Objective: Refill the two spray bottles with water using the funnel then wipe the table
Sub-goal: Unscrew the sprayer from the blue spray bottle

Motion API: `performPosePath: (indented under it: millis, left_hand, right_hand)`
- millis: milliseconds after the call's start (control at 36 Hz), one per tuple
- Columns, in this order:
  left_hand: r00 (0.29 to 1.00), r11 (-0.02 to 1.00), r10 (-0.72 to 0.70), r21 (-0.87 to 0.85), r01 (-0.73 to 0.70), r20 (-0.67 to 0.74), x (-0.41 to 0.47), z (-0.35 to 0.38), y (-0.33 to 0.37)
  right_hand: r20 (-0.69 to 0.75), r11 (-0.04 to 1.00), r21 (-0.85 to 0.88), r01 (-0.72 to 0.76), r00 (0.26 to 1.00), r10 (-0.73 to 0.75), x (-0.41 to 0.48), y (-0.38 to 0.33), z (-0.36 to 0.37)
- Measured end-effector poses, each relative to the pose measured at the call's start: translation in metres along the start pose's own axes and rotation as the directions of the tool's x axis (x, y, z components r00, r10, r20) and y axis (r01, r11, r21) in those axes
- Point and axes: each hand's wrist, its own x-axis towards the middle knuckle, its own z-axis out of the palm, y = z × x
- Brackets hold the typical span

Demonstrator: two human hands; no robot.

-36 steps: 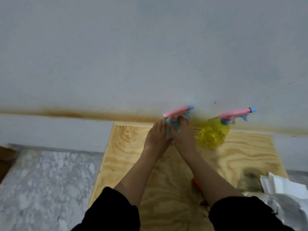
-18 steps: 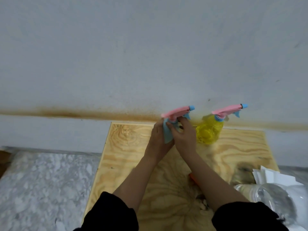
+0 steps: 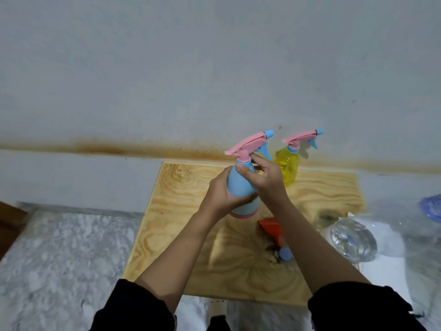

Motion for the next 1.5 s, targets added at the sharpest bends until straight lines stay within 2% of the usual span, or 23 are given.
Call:
performPosePath:
  millis: [111, 194, 250, 333, 389, 444, 500, 583, 639, 694, 833, 889, 1000, 1056, 1194, 1333, 1500]
  left_hand:
    - [0.998, 0.999, -0.033, 0.04, 0.031, 0.048, -0.015, -0.006, 0.01]
    - [0.999, 0.999, -0.039, 0.03, 0.04, -0.018, -0.027, -0.003, 0.017]
    - [0.997, 0.998, -0.054, 0.032, 0.056, -0.06, -0.035, 0.001, 0.019]
    - [0.993, 0.996, -0.066, 0.048, 0.071, -0.103, -0.045, 0.007, 0.019]
    - [0.989, 0.995, -0.084, 0.041, 0.09, -0.125, -0.052, 0.01, 0.02]
    - [0.985, 0.994, -0.09, 0.044, 0.098, -0.147, -0.056, 0.011, 0.021]
    - [0.982, 0.994, -0.083, 0.057, 0.094, -0.169, -0.06, 0.012, 0.023]
    - [0.977, 0.994, -0.074, 0.065, 0.089, -0.202, -0.066, 0.011, 0.024]
    - [0.975, 0.993, -0.073, 0.078, 0.092, -0.21, -0.069, 0.011, 0.024]
    - [0.974, 0.992, -0.074, 0.081, 0.094, -0.216, -0.072, 0.011, 0.024]
    - [0.973, 0.991, -0.08, 0.084, 0.101, -0.218, -0.077, 0.012, 0.025]
    - [0.972, 0.99, -0.087, 0.092, 0.109, -0.22, -0.079, 0.012, 0.024]
    - [0.971, 0.987, -0.095, 0.103, 0.12, -0.221, -0.082, 0.014, 0.023]
    - [0.973, 0.989, -0.085, 0.101, 0.108, -0.215, -0.083, 0.014, 0.024]
    - [0.972, 0.99, -0.095, 0.077, 0.114, -0.213, -0.083, 0.012, 0.027]
    - [0.969, 0.991, -0.09, 0.081, 0.111, -0.228, -0.082, 0.008, 0.03]
    - [0.971, 0.989, -0.1, 0.082, 0.12, -0.217, -0.078, 0.005, 0.031]
  right_hand:
    - [0.193, 0.988, 0.143, -0.051, 0.981, 0.023, -0.01, -0.012, -0.013]
    - [0.247, 0.974, 0.202, -0.103, 0.968, 0.051, -0.018, -0.021, -0.017]
    - [0.218, 0.968, 0.213, -0.13, 0.972, 0.082, -0.022, -0.026, -0.016]
    - [0.065, 0.955, 0.246, -0.165, 0.986, 0.154, -0.027, -0.029, -0.009]
    - [-0.041, 0.964, 0.207, -0.17, 0.982, 0.182, -0.03, -0.027, -0.005]
    - [-0.081, 0.967, 0.192, -0.169, 0.979, 0.188, -0.034, -0.027, -0.003]
    - [-0.043, 0.959, 0.226, -0.171, 0.982, 0.185, -0.037, -0.028, -0.004]
    - [0.1, 0.908, 0.364, -0.209, 0.978, 0.185, -0.045, -0.027, -0.009]
    - [0.13, 0.884, 0.41, -0.224, 0.974, 0.187, -0.049, -0.023, -0.011]
    - [0.112, 0.894, 0.401, -0.202, 0.979, 0.171, -0.054, -0.024, -0.01]
    - [-0.049, 0.941, 0.298, -0.157, 0.983, 0.179, -0.058, -0.024, 0.0]
    - [-0.011, 0.934, 0.314, -0.17, 0.983, 0.183, -0.059, -0.026, -0.001]
    - [0.156, 0.88, 0.422, -0.219, 0.973, 0.168, -0.065, -0.029, -0.005]
    - [0.138, 0.874, 0.428, -0.231, 0.972, 0.189, -0.066, -0.028, -0.004]
    - [-0.022, 0.916, 0.354, -0.189, 0.977, 0.211, -0.065, -0.027, 0.002]
    - [0.102, 0.877, 0.442, -0.188, 0.982, 0.159, -0.065, -0.029, -0.001]
    - [0.061, 0.871, 0.461, -0.168, 0.986, 0.158, -0.065, -0.028, 0.003]
